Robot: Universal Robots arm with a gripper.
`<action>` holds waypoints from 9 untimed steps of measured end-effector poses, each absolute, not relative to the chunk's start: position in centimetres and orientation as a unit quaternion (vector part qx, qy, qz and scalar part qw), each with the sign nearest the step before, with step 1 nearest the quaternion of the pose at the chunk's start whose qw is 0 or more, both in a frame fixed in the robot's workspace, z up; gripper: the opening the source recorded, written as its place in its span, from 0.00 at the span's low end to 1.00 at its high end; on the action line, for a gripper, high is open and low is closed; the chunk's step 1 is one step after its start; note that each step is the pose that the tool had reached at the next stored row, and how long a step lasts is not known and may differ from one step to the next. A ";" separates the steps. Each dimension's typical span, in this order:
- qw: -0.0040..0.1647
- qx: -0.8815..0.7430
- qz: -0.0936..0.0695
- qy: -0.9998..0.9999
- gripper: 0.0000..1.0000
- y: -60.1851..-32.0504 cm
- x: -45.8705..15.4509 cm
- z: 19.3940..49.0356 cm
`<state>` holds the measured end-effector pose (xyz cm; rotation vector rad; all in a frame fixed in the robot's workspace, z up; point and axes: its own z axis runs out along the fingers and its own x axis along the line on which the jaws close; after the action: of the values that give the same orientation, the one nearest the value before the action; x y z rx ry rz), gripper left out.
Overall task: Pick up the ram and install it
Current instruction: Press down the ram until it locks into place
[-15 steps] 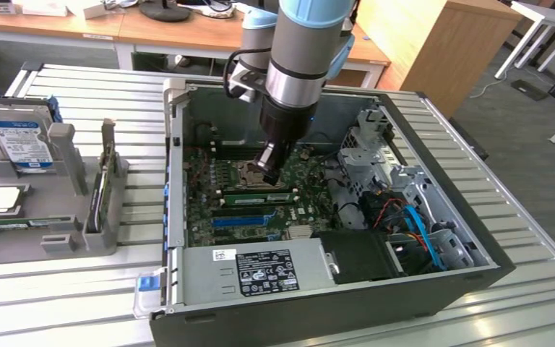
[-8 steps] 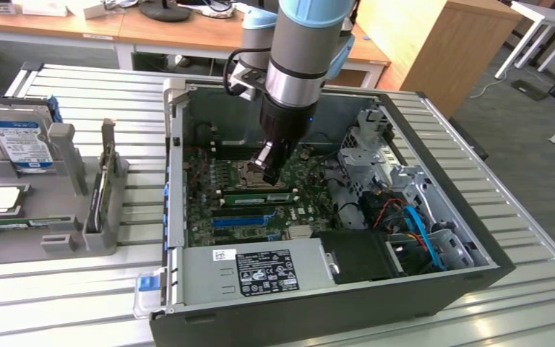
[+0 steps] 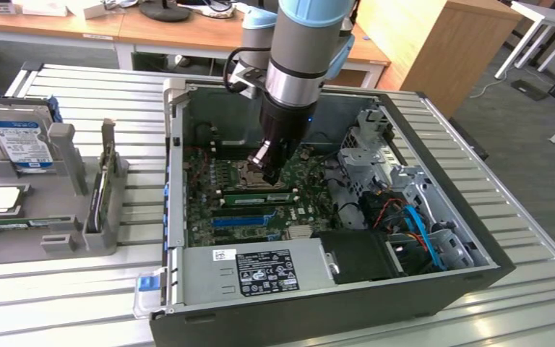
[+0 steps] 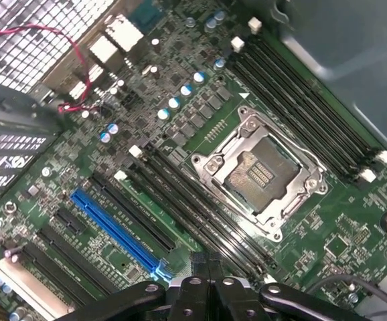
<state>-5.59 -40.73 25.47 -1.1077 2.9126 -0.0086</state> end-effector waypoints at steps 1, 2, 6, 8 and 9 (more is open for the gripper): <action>0.013 -0.351 -0.003 0.936 0.10 -40.7 -5.6 25.5; 0.013 -0.346 -0.003 0.938 0.10 -40.7 -5.6 25.5; 0.013 -0.326 -0.003 0.945 0.10 -40.7 -5.6 25.5; 0.013 -0.316 -0.003 0.949 0.10 -40.7 -5.6 25.5; 0.013 -0.311 -0.003 0.950 0.10 -40.7 -5.6 25.5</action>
<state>-5.59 -40.66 25.48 -0.9703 2.9615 -0.0106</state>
